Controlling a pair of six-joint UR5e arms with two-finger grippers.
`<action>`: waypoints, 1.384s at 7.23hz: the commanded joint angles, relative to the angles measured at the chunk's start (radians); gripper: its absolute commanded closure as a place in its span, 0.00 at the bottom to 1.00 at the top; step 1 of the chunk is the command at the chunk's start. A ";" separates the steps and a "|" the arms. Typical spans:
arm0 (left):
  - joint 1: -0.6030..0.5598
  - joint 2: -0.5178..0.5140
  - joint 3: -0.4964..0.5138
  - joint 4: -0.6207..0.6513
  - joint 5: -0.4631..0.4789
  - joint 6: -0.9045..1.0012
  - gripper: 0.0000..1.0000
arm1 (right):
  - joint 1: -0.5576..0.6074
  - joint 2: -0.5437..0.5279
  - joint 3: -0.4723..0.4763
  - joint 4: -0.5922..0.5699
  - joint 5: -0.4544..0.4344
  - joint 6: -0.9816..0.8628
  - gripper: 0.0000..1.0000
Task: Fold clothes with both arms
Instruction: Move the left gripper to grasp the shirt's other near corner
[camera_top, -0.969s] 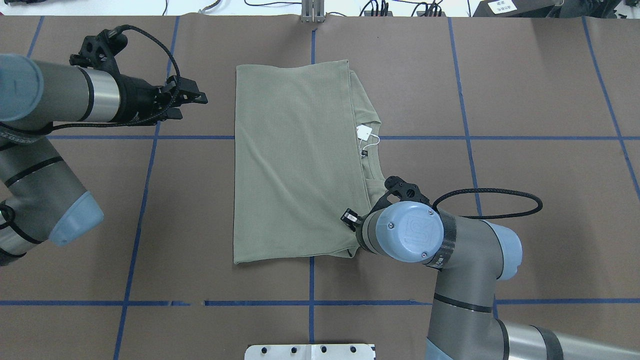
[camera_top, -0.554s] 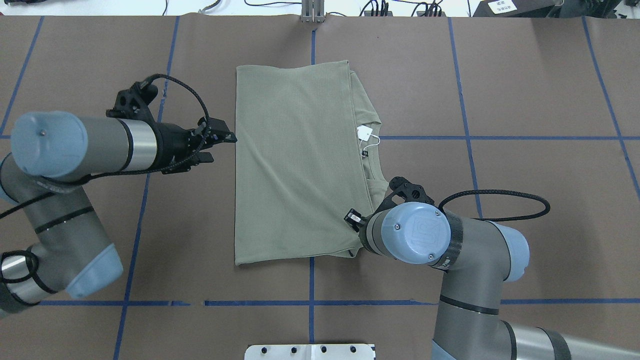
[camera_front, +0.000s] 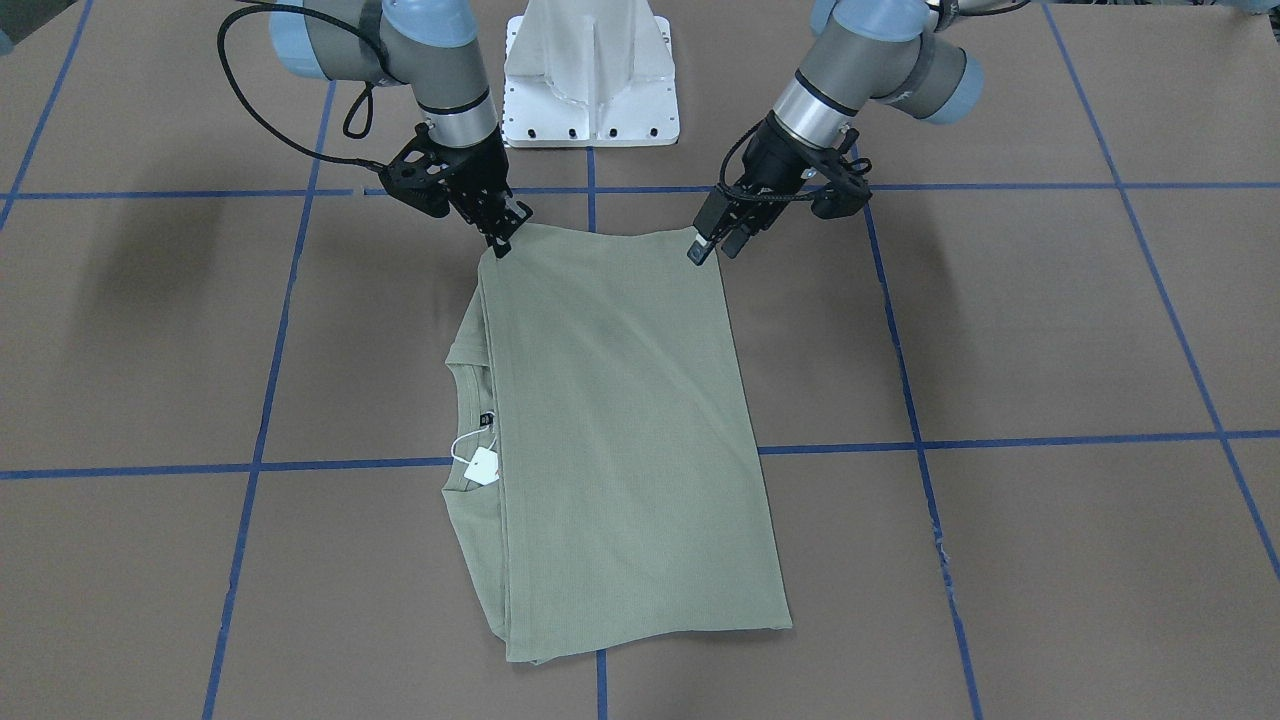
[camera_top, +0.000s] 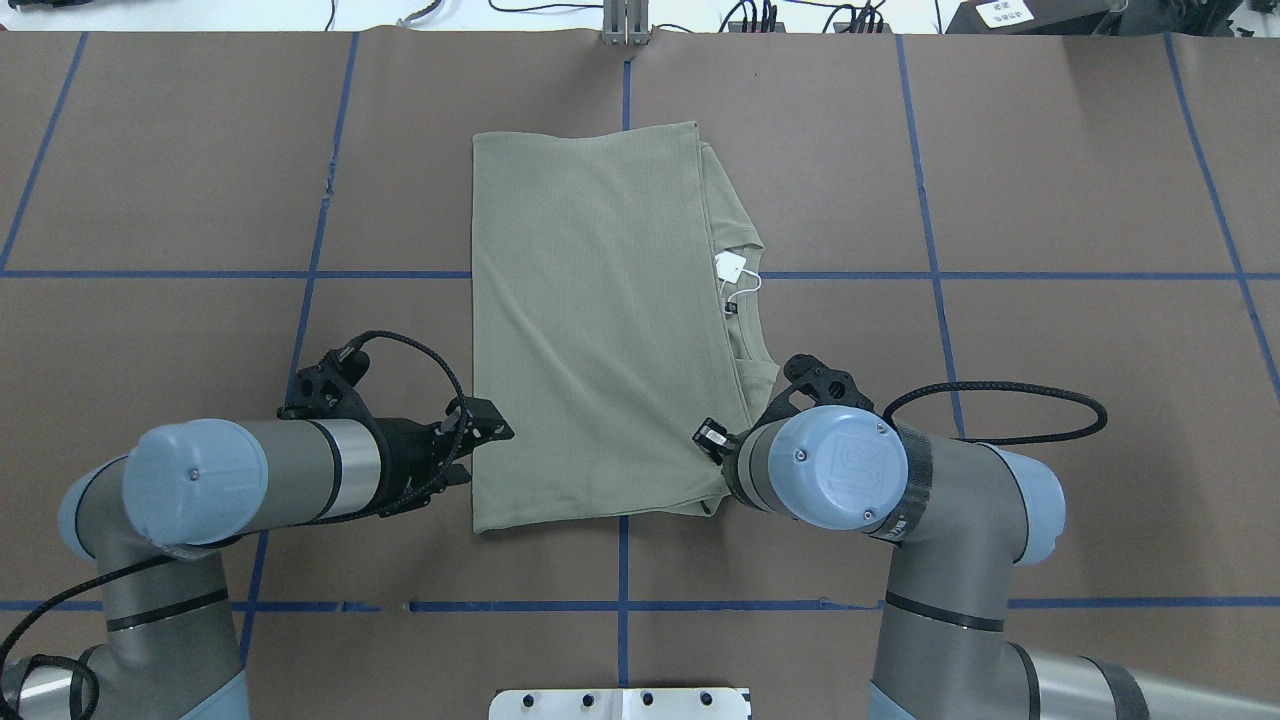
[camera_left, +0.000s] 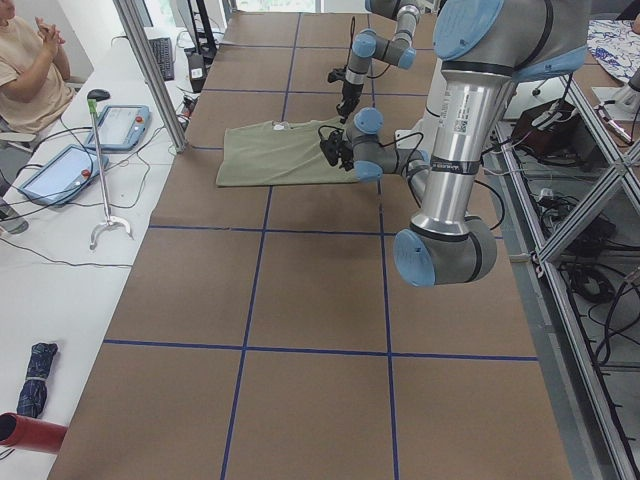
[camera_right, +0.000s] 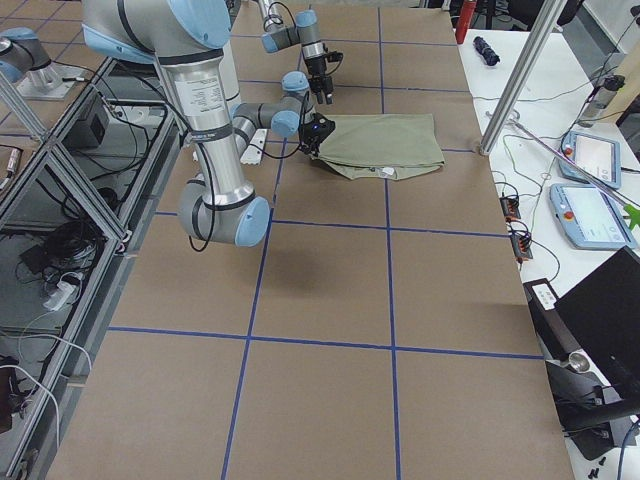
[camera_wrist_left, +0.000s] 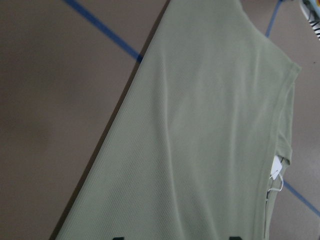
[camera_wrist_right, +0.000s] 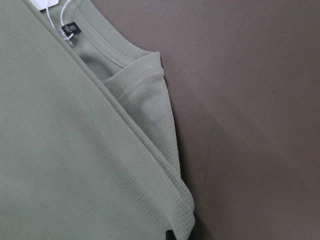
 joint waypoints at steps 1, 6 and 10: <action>0.052 0.006 0.013 0.044 0.008 -0.017 0.25 | 0.000 0.000 0.003 -0.002 -0.001 0.000 1.00; 0.089 0.008 0.023 0.083 0.009 -0.017 0.39 | 0.000 0.000 0.008 -0.002 -0.001 0.000 1.00; 0.098 0.009 0.032 0.083 0.026 -0.022 0.64 | 0.000 0.000 0.008 -0.002 0.000 0.000 1.00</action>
